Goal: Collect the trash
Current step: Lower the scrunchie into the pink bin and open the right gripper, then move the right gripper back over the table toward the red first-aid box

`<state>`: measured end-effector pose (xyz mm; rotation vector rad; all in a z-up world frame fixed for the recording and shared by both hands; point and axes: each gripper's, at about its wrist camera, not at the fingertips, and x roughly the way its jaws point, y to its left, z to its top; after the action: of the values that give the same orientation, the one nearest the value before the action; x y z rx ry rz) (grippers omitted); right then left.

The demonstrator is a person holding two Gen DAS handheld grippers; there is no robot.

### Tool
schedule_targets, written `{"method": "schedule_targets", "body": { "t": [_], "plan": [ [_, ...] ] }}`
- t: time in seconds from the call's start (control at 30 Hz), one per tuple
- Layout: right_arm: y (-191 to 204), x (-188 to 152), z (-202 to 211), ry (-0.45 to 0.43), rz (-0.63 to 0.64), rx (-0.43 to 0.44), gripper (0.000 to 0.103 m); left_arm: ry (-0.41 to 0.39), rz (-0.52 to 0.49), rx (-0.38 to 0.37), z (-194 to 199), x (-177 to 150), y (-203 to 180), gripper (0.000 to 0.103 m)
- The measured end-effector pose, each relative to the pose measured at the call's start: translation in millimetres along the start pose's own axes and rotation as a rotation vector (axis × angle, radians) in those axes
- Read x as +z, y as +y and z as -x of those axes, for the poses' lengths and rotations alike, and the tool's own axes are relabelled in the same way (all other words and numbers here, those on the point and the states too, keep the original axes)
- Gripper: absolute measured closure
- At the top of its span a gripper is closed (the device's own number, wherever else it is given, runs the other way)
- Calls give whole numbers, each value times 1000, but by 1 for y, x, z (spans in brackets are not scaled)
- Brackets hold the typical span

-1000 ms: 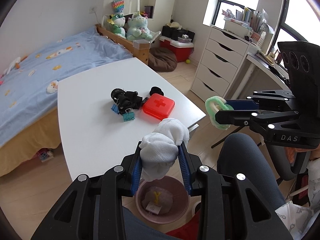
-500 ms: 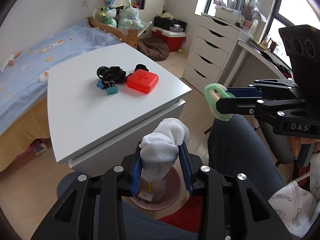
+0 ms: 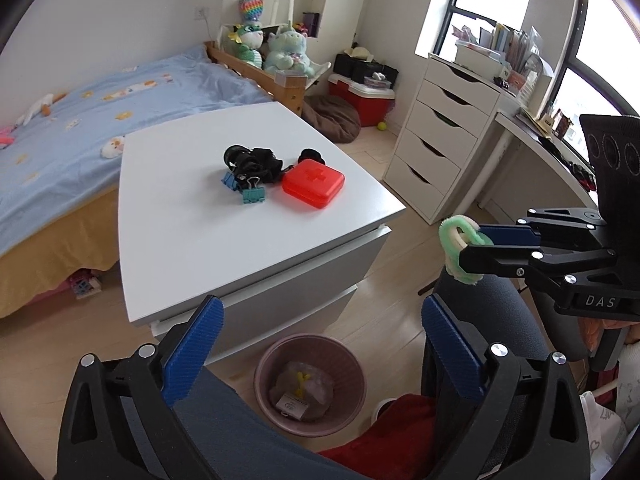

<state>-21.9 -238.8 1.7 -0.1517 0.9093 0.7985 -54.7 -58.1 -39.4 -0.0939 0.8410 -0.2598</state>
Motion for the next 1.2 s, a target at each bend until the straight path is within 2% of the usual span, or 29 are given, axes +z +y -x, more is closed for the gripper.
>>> {"method": "schedule_targets", "body": {
  "t": [0.5,0.8,0.9,0.93,0.97,1.03,1.07,1.2],
  "plan": [
    [12,-3,-11,22,25,36,79,-48,36,63,24,-2,20,8],
    [19,-2,-18,38,43,60,78,-55,58,60,27,-3,27,8],
    [21,-3,-20,43,50,71,74,-56,59,58,27,-3,27,8],
    [22,-3,-20,44,50,74,63,-56,58,59,27,-3,27,8],
    [21,-3,-20,43,48,74,44,-57,58,58,28,-3,27,8],
    [19,-3,-20,33,39,67,21,-57,58,58,28,-2,27,8],
    [18,-4,-20,27,32,64,15,-57,58,58,28,-2,27,8],
    [14,-4,-20,26,16,38,9,-55,58,57,28,-2,27,8]
  ]
}}
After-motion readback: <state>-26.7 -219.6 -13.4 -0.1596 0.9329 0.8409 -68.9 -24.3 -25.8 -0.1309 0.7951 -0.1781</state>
